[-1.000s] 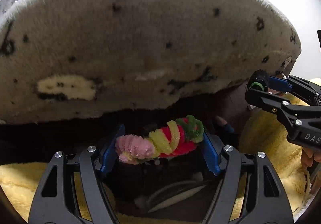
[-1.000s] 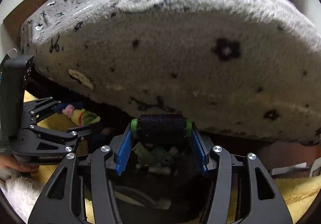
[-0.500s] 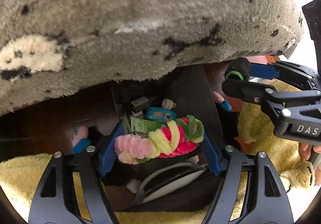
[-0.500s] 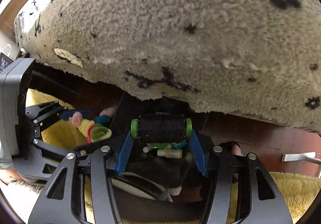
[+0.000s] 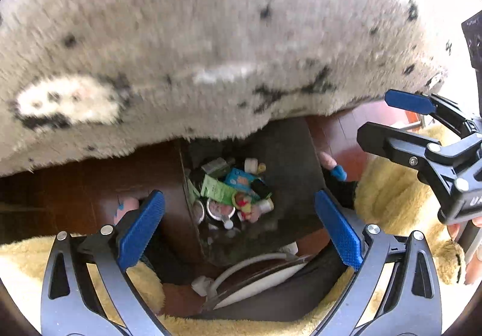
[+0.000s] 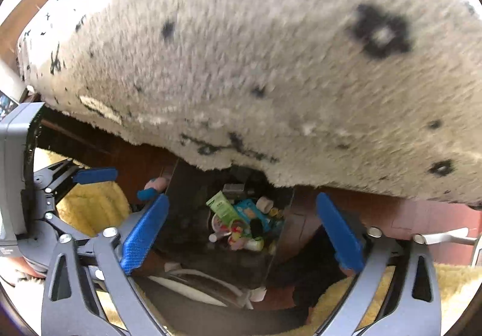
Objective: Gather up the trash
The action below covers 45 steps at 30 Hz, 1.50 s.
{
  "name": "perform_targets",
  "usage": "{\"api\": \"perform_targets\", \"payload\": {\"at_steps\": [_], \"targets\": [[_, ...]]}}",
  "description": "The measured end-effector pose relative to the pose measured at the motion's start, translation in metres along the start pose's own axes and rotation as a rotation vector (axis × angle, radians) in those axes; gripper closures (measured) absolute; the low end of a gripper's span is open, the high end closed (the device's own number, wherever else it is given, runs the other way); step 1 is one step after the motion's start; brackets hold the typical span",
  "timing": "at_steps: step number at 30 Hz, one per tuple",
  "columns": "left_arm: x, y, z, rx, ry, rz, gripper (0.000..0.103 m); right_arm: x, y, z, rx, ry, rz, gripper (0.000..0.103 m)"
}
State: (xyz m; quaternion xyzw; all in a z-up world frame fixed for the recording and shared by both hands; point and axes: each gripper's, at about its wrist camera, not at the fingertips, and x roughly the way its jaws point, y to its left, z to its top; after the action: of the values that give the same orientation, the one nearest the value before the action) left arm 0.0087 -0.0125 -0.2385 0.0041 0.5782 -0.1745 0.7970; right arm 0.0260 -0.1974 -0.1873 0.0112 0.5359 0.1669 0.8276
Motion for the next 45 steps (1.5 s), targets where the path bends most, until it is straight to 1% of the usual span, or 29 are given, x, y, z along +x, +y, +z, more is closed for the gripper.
{"api": "perform_targets", "payload": {"at_steps": [3,6,7,10,13,16,20,22,25,30,34,37,45], "targets": [[-0.025,-0.001,0.009,0.004,-0.068,0.017,0.008,-0.018,-0.001,0.005,0.003,-0.057,-0.021,0.004],[-0.061,-0.005,0.015,0.008,-0.168,0.053,0.008,-0.048,-0.001,0.005,0.007,-0.152,-0.057,0.004],[-0.075,-0.008,0.016,0.008,-0.213,0.073,0.008,-0.060,-0.001,0.005,0.000,-0.193,-0.081,0.004],[-0.121,-0.012,0.023,0.027,-0.377,0.125,0.008,-0.100,0.003,0.008,-0.057,-0.336,-0.196,0.004],[-0.167,-0.021,0.030,0.063,-0.544,0.163,0.008,-0.137,0.009,0.014,-0.062,-0.459,-0.268,0.004],[-0.208,-0.028,0.036,0.088,-0.676,0.174,0.008,-0.172,0.012,0.019,-0.038,-0.587,-0.301,0.004],[-0.251,-0.034,0.049,0.072,-0.785,0.200,0.008,-0.212,0.014,0.033,-0.016,-0.707,-0.325,0.003],[-0.272,-0.037,0.054,0.069,-0.819,0.207,0.008,-0.230,0.015,0.037,0.002,-0.758,-0.316,0.003],[-0.296,-0.044,0.060,0.062,-0.869,0.244,0.008,-0.251,0.014,0.046,0.025,-0.810,-0.320,0.003],[-0.321,-0.049,0.061,0.046,-0.930,0.279,0.008,-0.274,0.018,0.048,0.086,-0.869,-0.374,0.003],[-0.322,-0.050,0.055,0.019,-0.946,0.248,0.008,-0.280,0.021,0.041,0.117,-0.899,-0.381,0.003],[-0.318,-0.047,0.051,-0.002,-0.941,0.219,0.008,-0.282,0.026,0.036,0.097,-0.908,-0.390,0.003],[-0.309,-0.041,0.044,-0.030,-0.933,0.208,0.008,-0.284,0.032,0.030,0.094,-0.925,-0.388,0.003]]}}
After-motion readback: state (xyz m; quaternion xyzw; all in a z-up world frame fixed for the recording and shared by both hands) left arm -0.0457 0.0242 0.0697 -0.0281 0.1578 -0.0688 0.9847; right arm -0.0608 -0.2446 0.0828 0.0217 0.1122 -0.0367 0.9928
